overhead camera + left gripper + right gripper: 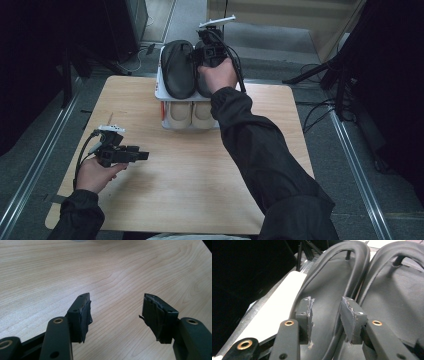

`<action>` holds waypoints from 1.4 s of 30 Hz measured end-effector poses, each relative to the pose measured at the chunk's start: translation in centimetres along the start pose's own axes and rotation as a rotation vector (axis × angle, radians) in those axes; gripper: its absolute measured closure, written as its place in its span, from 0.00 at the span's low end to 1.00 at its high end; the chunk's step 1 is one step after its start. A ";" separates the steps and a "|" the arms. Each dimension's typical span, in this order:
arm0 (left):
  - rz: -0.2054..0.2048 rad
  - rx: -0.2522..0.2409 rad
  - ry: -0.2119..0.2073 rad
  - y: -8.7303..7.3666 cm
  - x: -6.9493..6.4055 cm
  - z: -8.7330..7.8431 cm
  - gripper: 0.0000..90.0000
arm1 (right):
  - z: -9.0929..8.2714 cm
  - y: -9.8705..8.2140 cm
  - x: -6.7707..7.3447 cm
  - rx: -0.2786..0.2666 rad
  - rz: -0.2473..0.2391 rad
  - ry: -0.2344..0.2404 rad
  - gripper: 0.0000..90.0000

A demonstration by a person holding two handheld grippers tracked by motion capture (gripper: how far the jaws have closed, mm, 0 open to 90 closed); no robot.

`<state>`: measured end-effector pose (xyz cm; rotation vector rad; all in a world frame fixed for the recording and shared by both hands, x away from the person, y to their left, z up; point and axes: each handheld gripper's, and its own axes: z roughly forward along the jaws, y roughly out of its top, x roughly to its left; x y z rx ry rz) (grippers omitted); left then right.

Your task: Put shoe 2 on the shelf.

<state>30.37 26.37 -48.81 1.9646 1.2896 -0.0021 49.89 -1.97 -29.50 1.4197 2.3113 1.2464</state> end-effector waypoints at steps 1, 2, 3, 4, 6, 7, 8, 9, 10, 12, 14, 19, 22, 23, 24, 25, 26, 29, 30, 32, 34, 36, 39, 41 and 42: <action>0.001 0.000 0.001 0.0 0.0 0.0 0.45 | -0.2 -0.1 0.1 0.001 -0.003 0.007 0.70; 0.001 0.000 0.001 0.0 0.0 0.0 0.45 | -0.4 -0.3 0.3 0.007 -0.019 0.020 0.70; 0.001 0.001 0.001 0.0 0.0 0.0 0.45 | -0.5 -0.4 0.4 0.008 -0.028 0.029 0.69; 0.001 0.002 0.002 0.0 0.0 0.0 0.45 | -0.7 -0.5 0.6 0.012 -0.031 0.034 0.69; 0.000 0.002 0.003 0.0 0.0 0.0 0.45 | -1.1 -0.8 0.8 0.006 -0.044 0.060 0.68; -0.002 0.001 0.005 0.0 0.0 -0.1 0.45 | -1.2 -1.0 0.8 0.001 -0.048 0.073 0.68; -0.002 0.001 0.004 0.0 0.1 -0.1 0.45 | -1.5 -1.3 1.0 0.001 -0.049 0.089 0.68; -0.003 -0.001 0.004 0.0 0.1 -0.1 0.45 | -1.7 -1.5 1.2 0.002 -0.060 0.100 0.67; -0.004 -0.001 0.004 0.0 0.1 -0.1 0.45 | -1.8 -1.7 1.2 -0.001 -0.067 0.114 0.65; -0.003 -0.002 0.006 -0.1 0.1 -0.1 0.45 | -2.2 -2.5 1.3 -0.007 -0.087 0.164 0.64; -0.002 -0.002 0.007 -0.1 0.1 -0.2 0.45 | -2.4 -3.1 1.5 -0.006 -0.104 0.178 0.64; -0.006 -0.003 0.008 -0.1 0.2 -0.3 0.45 | -2.9 -4.7 1.8 -0.005 -0.133 0.207 0.62; -0.005 -0.002 0.009 -0.1 0.2 -0.3 0.45 | -3.2 -5.5 1.8 -0.006 -0.141 0.231 0.60; -0.005 -0.001 0.011 -0.1 0.2 -0.3 0.45 | -3.2 -5.7 1.8 -0.009 -0.152 0.238 0.60; -0.004 -0.003 0.012 -0.1 0.2 -0.3 0.45 | -3.2 -5.9 1.8 -0.004 -0.160 0.242 0.60; -0.002 -0.005 0.013 -0.1 0.2 -0.3 0.45 | -3.2 -6.2 1.8 -0.004 -0.171 0.249 0.60; -0.002 -0.007 0.015 -0.1 0.2 -0.3 0.45 | -3.2 -6.4 1.8 -0.004 -0.179 0.260 0.59; -0.006 -0.011 0.013 -0.1 0.2 -0.3 0.45 | -3.1 -7.4 1.9 0.007 -0.199 0.281 0.59; -0.006 -0.011 0.014 -0.1 0.2 -0.3 0.45 | -3.1 -7.7 1.9 0.006 -0.210 0.288 0.59; -0.008 -0.012 0.013 -0.2 0.2 -0.3 0.45 | -3.1 -8.4 2.0 0.010 -0.217 0.301 0.59; -0.007 -0.013 0.011 -0.2 0.2 -0.3 0.44 | -3.2 -9.0 2.0 0.013 -0.225 0.317 0.58; -0.007 -0.013 0.011 -0.2 0.2 -0.3 0.44 | -3.2 -9.8 2.1 0.005 -0.231 0.335 0.58; -0.008 -0.013 0.011 -0.2 0.2 -0.3 0.44 | -3.5 -10.8 2.4 -0.012 -0.248 0.347 0.57; -0.007 -0.012 0.011 -0.2 0.2 -0.3 0.44 | -3.6 -11.4 2.6 -0.012 -0.257 0.364 0.56; -0.008 -0.012 0.012 -0.2 0.2 -0.3 0.44 | -3.6 -11.7 2.7 -0.011 -0.261 0.373 0.56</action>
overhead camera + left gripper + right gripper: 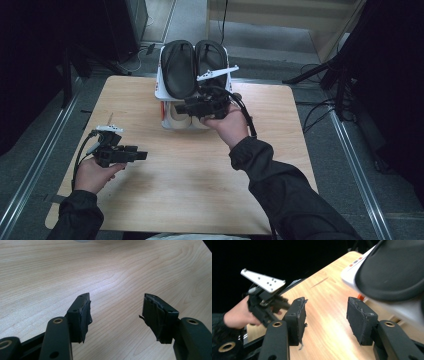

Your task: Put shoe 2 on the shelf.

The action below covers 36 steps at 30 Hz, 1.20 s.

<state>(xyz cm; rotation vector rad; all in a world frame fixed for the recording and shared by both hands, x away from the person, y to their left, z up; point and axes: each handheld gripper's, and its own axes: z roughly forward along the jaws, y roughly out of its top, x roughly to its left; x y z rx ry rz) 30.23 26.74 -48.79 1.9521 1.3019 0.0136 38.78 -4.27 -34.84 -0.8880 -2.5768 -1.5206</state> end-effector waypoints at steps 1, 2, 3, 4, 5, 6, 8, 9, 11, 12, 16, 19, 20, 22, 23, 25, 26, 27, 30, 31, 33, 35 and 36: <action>0.001 0.000 0.000 0.0 0.0 0.0 0.44 | 0.0 -0.2 0.1 0.005 -0.004 0.003 0.56; 0.001 0.000 0.000 0.0 0.0 0.0 0.44 | 0.1 -0.6 0.3 0.007 -0.010 0.012 0.56; 0.002 0.001 0.000 0.0 0.0 0.0 0.44 | 0.1 -0.9 0.3 0.010 -0.015 0.018 0.56; 0.003 0.001 0.000 0.0 0.0 0.0 0.44 | 0.2 -1.2 0.3 0.009 -0.017 0.023 0.56; 0.003 0.001 0.000 0.0 0.0 0.0 0.44 | 0.2 -1.2 0.3 0.009 -0.017 0.023 0.56; 0.002 0.001 0.000 0.0 0.0 0.0 0.44 | 0.3 -1.6 0.4 0.012 -0.021 0.026 0.56; 0.003 -0.001 0.002 0.0 0.0 0.0 0.44 | 0.4 -2.7 0.5 0.009 -0.046 0.031 0.56; 0.002 -0.002 0.000 0.0 0.0 0.1 0.44 | 0.5 -2.9 0.5 0.008 -0.051 0.036 0.56; 0.003 -0.001 -0.001 0.0 0.0 0.1 0.44 | 0.7 -3.6 0.5 0.011 -0.057 0.043 0.56; 0.001 -0.002 -0.001 0.0 -0.1 0.1 0.44 | 0.8 -3.9 0.5 0.014 -0.058 0.051 0.56; 0.004 0.001 -0.002 0.0 -0.1 0.0 0.44 | 1.2 -5.3 0.4 0.031 -0.061 0.069 0.56; 0.004 0.001 -0.002 0.0 -0.1 0.0 0.44 | 1.6 -6.2 0.2 0.039 -0.060 0.071 0.56; 0.005 0.000 -0.002 0.0 -0.1 0.0 0.44 | 1.6 -6.5 0.1 0.043 -0.060 0.074 0.56; 0.010 0.000 -0.004 0.0 -0.2 0.0 0.44 | 1.8 -7.0 -0.1 0.052 -0.065 0.075 0.57; 0.009 -0.003 -0.005 0.0 -0.2 0.0 0.44 | 1.8 -7.3 -0.1 0.055 -0.072 0.072 0.57; 0.014 -0.003 -0.007 0.0 -0.3 0.0 0.44 | 1.9 -7.9 -0.2 0.053 -0.078 0.075 0.57; 0.015 -0.002 -0.008 0.0 -0.3 0.1 0.44 | 1.9 -8.2 -0.3 0.058 -0.073 0.074 0.57; 0.015 0.000 -0.010 0.0 -0.3 0.0 0.44 | 1.9 -8.5 -0.3 0.061 -0.073 0.075 0.57; 0.012 -0.007 -0.011 0.0 -0.4 0.1 0.44 | 1.9 -9.3 -0.6 0.059 -0.071 0.075 0.56; 0.015 -0.007 -0.011 0.0 -0.5 0.1 0.44 | 1.8 -9.5 -0.7 0.060 -0.067 0.077 0.56; 0.017 -0.008 -0.012 0.0 -0.5 0.1 0.44 | 1.8 -9.9 -0.8 0.067 -0.065 0.075 0.56; 0.020 -0.005 -0.015 0.0 -0.6 0.1 0.44 | 1.6 -10.4 -0.9 0.057 -0.070 0.070 0.56; 0.021 -0.007 -0.015 0.0 -0.7 0.2 0.44 | 1.6 -10.6 -1.0 0.054 -0.073 0.070 0.56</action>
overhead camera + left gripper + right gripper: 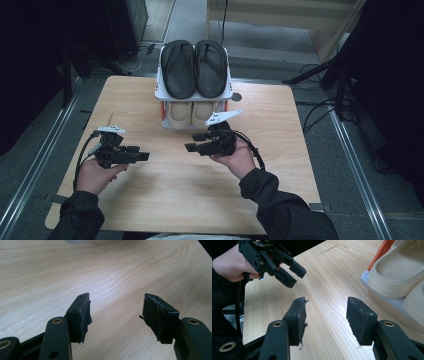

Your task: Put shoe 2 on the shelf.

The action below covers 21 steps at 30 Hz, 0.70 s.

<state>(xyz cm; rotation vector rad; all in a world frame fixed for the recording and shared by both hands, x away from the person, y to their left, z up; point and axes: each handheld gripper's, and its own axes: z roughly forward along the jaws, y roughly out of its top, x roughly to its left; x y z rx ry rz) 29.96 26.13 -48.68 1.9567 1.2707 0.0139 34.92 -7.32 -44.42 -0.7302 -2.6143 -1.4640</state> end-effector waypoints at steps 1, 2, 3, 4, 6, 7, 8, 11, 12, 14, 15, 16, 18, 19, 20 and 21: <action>-0.002 0.001 -0.003 0.0 -0.1 0.0 0.44 | -0.1 -0.3 -0.1 0.002 0.005 0.003 0.56; 0.006 0.006 -0.004 0.0 -0.1 0.0 0.44 | -0.1 -0.5 -0.2 0.008 0.013 0.006 0.56; 0.006 0.007 -0.004 0.0 -0.1 0.0 0.44 | -0.2 -0.7 -0.3 0.009 0.018 0.011 0.56; 0.006 0.006 -0.002 0.0 -0.2 0.0 0.44 | -0.2 -1.0 -0.4 0.003 0.027 0.016 0.56; 0.006 0.002 -0.003 0.0 -0.3 0.0 0.44 | -0.4 -1.7 -0.5 -0.011 0.035 0.017 0.56; 0.008 0.001 -0.005 0.0 -0.3 0.0 0.44 | -0.5 -2.1 -0.7 -0.006 0.041 0.015 0.56; 0.007 -0.002 -0.006 0.0 -0.3 0.0 0.44 | -0.5 -2.3 -0.8 -0.005 0.042 0.014 0.56; 0.009 -0.006 -0.011 0.0 -0.5 0.0 0.44 | -0.7 -3.3 -1.0 -0.003 0.052 0.004 0.56; 0.011 -0.006 -0.011 0.0 -0.5 0.0 0.44 | -0.8 -3.6 -1.1 -0.003 0.056 -0.001 0.56; 0.016 -0.003 -0.014 0.0 -0.7 0.1 0.44 | -1.0 -4.3 -1.2 -0.003 0.064 -0.006 0.56; 0.020 -0.004 -0.013 0.1 -0.8 0.1 0.44 | -1.1 -4.6 -1.3 0.002 0.065 -0.011 0.56; 0.022 -0.005 -0.013 0.1 -0.9 0.2 0.44 | -1.2 -5.0 -1.3 0.003 0.066 -0.015 0.56; 0.024 -0.002 -0.019 0.1 -1.1 0.3 0.43 | -1.5 -5.7 -1.4 0.003 0.065 -0.025 0.56; 0.031 -0.001 -0.020 0.2 -1.2 0.3 0.43 | -1.6 -5.9 -1.5 0.007 0.064 -0.032 0.56; 0.035 0.001 -0.023 0.2 -1.2 0.4 0.43 | -1.8 -6.2 -1.6 0.008 0.067 -0.042 0.56; 0.037 0.003 -0.026 0.3 -1.3 0.6 0.43 | -1.9 -6.4 -1.7 0.002 0.079 -0.044 0.55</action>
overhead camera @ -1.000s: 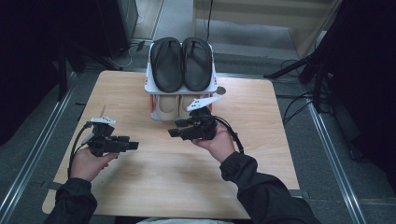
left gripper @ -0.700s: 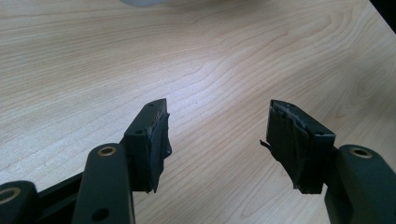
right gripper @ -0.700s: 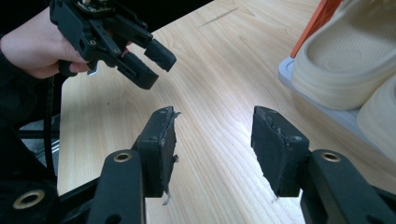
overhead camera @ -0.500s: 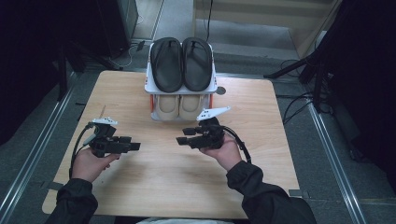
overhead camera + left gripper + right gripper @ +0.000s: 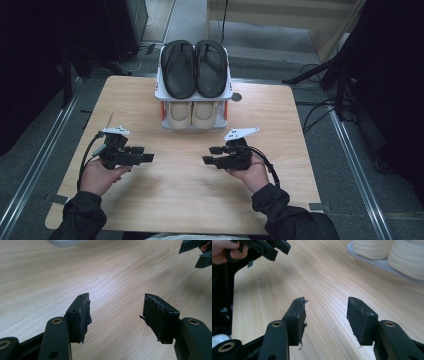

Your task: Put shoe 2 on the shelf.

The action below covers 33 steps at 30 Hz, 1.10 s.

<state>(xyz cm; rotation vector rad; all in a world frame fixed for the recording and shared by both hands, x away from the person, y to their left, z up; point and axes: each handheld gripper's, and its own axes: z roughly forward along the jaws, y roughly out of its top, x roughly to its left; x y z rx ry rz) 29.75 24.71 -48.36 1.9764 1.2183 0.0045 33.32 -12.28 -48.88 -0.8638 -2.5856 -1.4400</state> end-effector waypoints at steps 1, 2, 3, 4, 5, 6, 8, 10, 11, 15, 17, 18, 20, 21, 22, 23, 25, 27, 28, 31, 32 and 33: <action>0.006 0.001 0.000 0.1 -0.1 0.1 0.43 | -0.1 -0.1 -0.1 -0.005 0.011 0.001 0.55; 0.010 0.005 -0.005 0.2 -0.1 0.2 0.43 | -0.3 -0.3 -0.2 -0.007 0.017 -0.003 0.54; 0.016 0.007 -0.008 0.2 -0.2 0.4 0.43 | -0.4 -0.3 -0.2 -0.007 0.020 -0.010 0.54; 0.022 0.010 -0.009 0.3 -0.3 0.5 0.43 | -0.5 -0.4 -0.2 -0.008 0.019 -0.019 0.54; 0.026 0.014 -0.013 0.4 -0.4 0.6 0.43 | -0.6 -0.4 -0.2 -0.007 0.020 -0.028 0.54; 0.034 0.019 -0.012 0.5 -0.5 0.8 0.43 | -0.7 -0.4 -0.3 -0.007 0.015 -0.034 0.54; 0.044 0.025 -0.018 0.7 -0.6 1.1 0.43 | -0.8 -0.5 -0.4 -0.005 0.010 -0.046 0.53; 0.052 0.026 -0.025 0.9 -0.8 1.3 0.43 | -1.0 -0.5 -0.5 -0.006 0.008 -0.054 0.52; 0.058 0.028 -0.028 1.0 -0.9 1.5 0.43 | -1.2 -0.5 -0.5 -0.005 0.011 -0.058 0.52; 0.071 0.038 -0.036 1.3 -1.0 1.9 0.42 | -1.6 -0.7 -0.8 -0.009 0.012 -0.067 0.52; 0.075 0.043 -0.037 1.4 -1.1 2.1 0.42 | -1.8 -0.8 -1.0 -0.007 0.016 -0.070 0.52; 0.077 0.043 -0.037 1.5 -1.2 2.2 0.42 | -1.8 -0.9 -1.1 -0.006 0.022 -0.073 0.52; 0.079 0.047 -0.041 1.6 -1.2 2.4 0.41 | -1.9 -0.9 -1.2 -0.012 0.025 -0.075 0.52; 0.076 0.047 -0.041 1.6 -1.2 2.4 0.41 | -2.0 -0.9 -1.2 -0.014 0.027 -0.075 0.51; 0.080 0.052 -0.040 1.6 -1.2 2.5 0.41 | -2.0 -0.9 -1.2 -0.017 0.028 -0.076 0.51; 0.078 0.052 -0.040 1.6 -1.2 2.5 0.41 | -2.0 -0.9 -1.2 -0.018 0.030 -0.074 0.51; 0.075 0.055 -0.041 1.6 -1.2 2.6 0.41 | -2.0 -1.0 -1.2 -0.014 0.024 -0.076 0.51; 0.077 0.055 -0.042 1.6 -1.2 2.7 0.40 | -2.0 -1.0 -1.2 -0.015 0.021 -0.076 0.50; 0.084 0.059 -0.044 1.6 -1.2 2.7 0.40 | -2.0 -1.0 -1.2 -0.016 0.019 -0.077 0.50; 0.082 0.068 -0.040 1.5 -1.3 3.2 0.36 | -2.0 -0.9 -1.3 -0.017 0.020 -0.084 0.48; 0.088 0.078 -0.038 1.5 -1.3 3.4 0.35 | -2.0 -0.9 -1.3 -0.015 0.019 -0.087 0.47; 0.088 0.078 -0.038 1.5 -1.3 3.4 0.34 | -2.0 -1.0 -1.4 -0.012 0.013 -0.091 0.45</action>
